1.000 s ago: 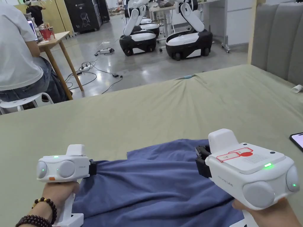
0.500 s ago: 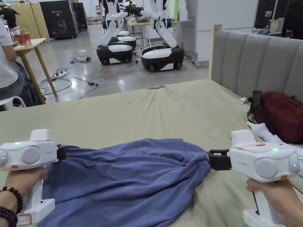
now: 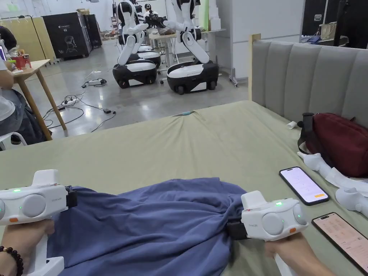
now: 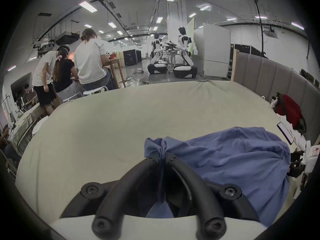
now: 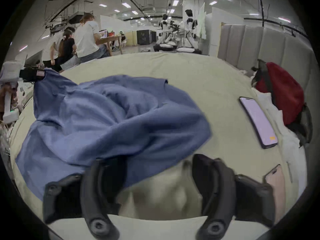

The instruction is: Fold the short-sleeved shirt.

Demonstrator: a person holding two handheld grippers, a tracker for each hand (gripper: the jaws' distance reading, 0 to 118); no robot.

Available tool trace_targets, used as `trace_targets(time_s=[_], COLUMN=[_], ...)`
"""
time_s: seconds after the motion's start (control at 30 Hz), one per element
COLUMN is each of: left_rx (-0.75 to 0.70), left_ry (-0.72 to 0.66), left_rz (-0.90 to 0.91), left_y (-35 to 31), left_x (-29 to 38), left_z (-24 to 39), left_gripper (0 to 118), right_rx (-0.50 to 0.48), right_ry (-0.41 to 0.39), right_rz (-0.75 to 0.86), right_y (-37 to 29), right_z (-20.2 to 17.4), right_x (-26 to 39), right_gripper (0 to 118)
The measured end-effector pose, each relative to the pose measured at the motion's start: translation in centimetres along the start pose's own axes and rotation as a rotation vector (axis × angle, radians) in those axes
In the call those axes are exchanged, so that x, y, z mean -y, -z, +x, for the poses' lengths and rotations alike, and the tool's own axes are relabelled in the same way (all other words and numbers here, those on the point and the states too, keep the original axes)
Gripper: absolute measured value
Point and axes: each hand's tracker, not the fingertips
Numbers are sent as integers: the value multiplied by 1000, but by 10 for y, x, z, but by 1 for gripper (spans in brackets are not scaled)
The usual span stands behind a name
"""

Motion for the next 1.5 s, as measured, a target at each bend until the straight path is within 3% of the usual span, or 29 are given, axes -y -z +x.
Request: trace_targets(time_s=[0.07,0.13,0.17,0.2,0.23,0.3,0.47,0.67,0.97,1.1,1.23,1.4,1.5], left_rx=[6,2,-1,-3,-2,-3,-6,-10,-66,-92,-142,-166,-174], left_ry=[-6,-3,-2,-6,-14,-28,-41,-71,-119,-114,-129,-177,-177], left_rz=[-4,-5,-8,-12,-15,-13,19,116,299,362,426,492,517], left_y=[2,5,6,7,6,3,-18,-52,-103,-120,-132,-137,-134], left_x=[1,3,4,5,7,8,3,-22,-99,-138,-175,-216,-232], left_z=[-5,-9,-11,-13,-13,-16,-28,-48,-85,-101,-117,-132,-133], left_gripper=[4,4,4,4,4,4,4,4,4,4,4,4,4], right_rx=[5,1,-31,-65,-51,-13,-23,-7,20,23,103,126,136], right_ry=[-12,-50,-61,-49,-46,-77,-28,-61,-56,-10,-39,76,77], right_rz=[9,10,16,26,30,32,130,363,556,620,664,668,684], right_y=[1,-3,-3,-5,-7,-7,-26,-73,-107,-128,-140,-155,-156], right_z=[-7,-11,-10,-11,-14,-18,-23,-48,-65,-65,-67,-58,-58], right_x=[-3,-5,-7,-7,-7,-9,-22,-61,-172,-220,-272,-338,-369], right_gripper=[59,31,23,23,7,7,6,6,6,6,6,6,6])
